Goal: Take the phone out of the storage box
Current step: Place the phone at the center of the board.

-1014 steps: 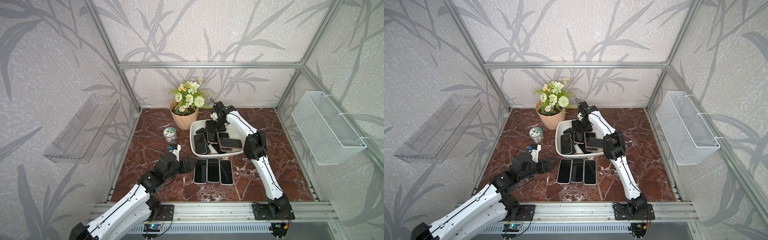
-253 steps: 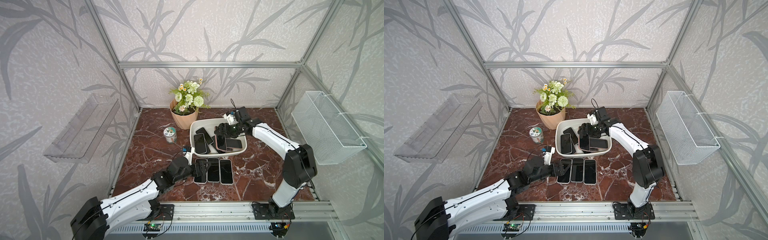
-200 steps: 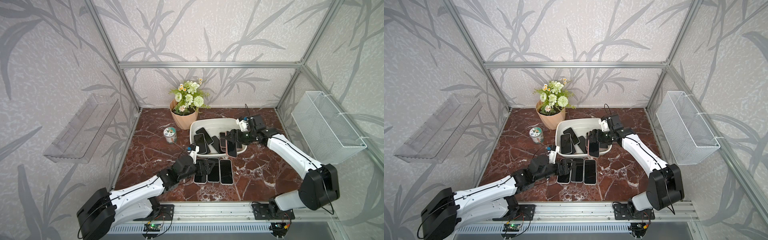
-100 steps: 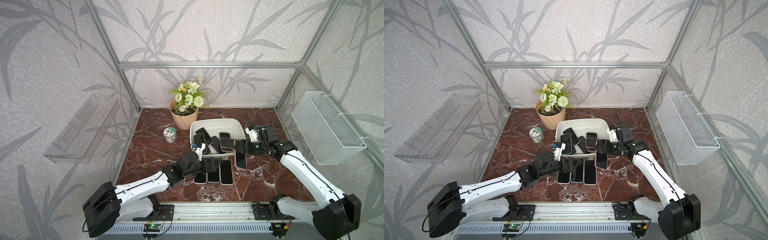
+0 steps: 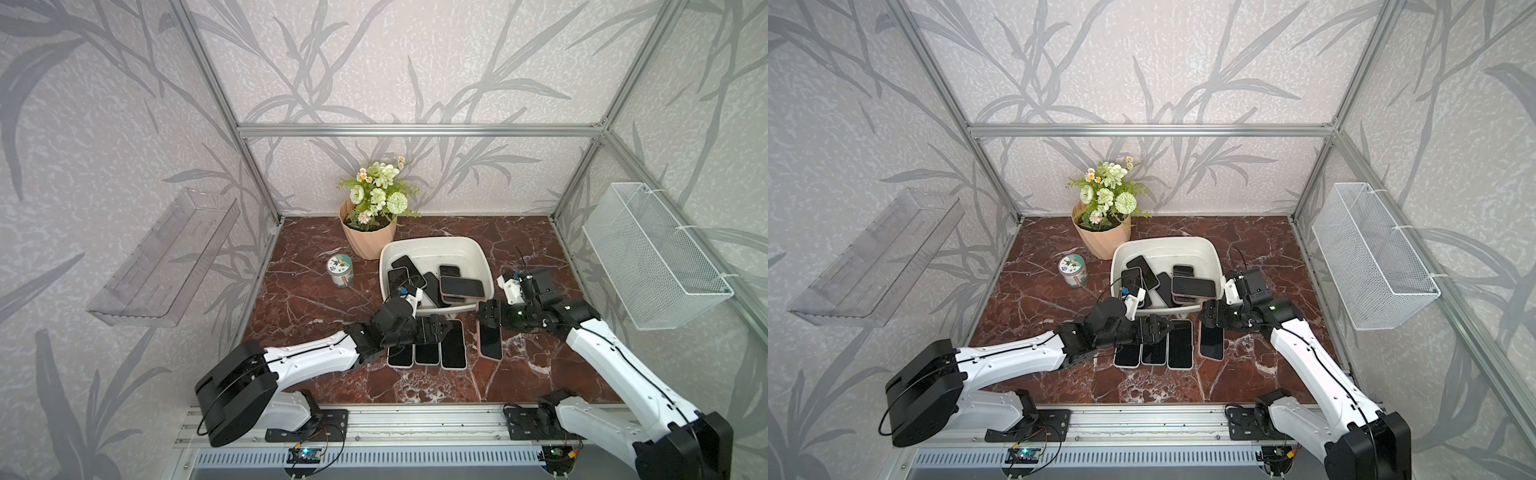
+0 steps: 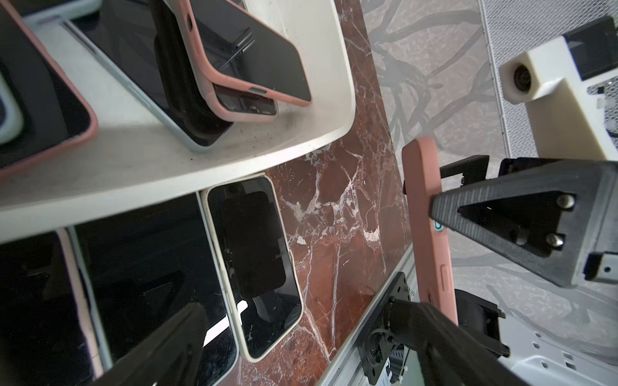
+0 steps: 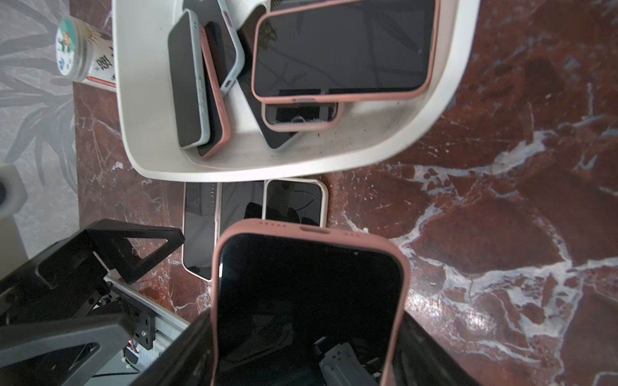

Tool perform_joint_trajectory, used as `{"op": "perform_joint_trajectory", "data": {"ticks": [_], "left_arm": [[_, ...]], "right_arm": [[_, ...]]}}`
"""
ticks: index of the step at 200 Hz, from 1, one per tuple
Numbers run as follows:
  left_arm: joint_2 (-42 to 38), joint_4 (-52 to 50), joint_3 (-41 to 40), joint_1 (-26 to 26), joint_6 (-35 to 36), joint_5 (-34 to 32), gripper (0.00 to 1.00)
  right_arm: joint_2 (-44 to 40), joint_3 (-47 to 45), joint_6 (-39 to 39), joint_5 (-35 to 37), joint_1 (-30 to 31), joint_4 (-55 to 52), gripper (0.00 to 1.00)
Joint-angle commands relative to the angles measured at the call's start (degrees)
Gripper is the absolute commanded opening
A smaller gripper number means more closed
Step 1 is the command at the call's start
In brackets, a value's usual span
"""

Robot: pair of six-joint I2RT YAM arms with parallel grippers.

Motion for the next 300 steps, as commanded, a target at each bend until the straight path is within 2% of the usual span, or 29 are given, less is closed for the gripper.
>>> {"op": "perform_joint_trajectory", "data": {"ticks": [1,47,103,161,220,300], "left_arm": [[1.5,1.8,1.9,-0.8,-0.6,1.5,1.00],[0.4,-0.7,1.9,-0.8,0.9,0.3,1.00],[-4.3,-3.9,0.1,-0.8,3.0,-1.9,1.00],[-17.0,-8.9,-4.2,-0.7,7.9,-9.2,1.00],[-30.8,-11.4,-9.4,-0.5,9.4,-18.2,1.00],[-31.5,-12.5,-9.3,-0.4,9.0,-18.3,1.00]], "right_arm": [[-1.2,-2.1,1.0,-0.4,0.2,1.6,0.72],[1.4,-6.5,2.7,0.8,1.6,4.8,0.72],[9.8,-6.5,2.6,4.7,4.8,8.0,0.72],[15.6,-4.1,-0.4,10.8,5.6,7.1,0.72],[20.6,-3.4,-0.2,11.6,7.3,9.6,0.72],[27.3,0.4,-1.6,14.9,9.0,9.1,0.76]]}}
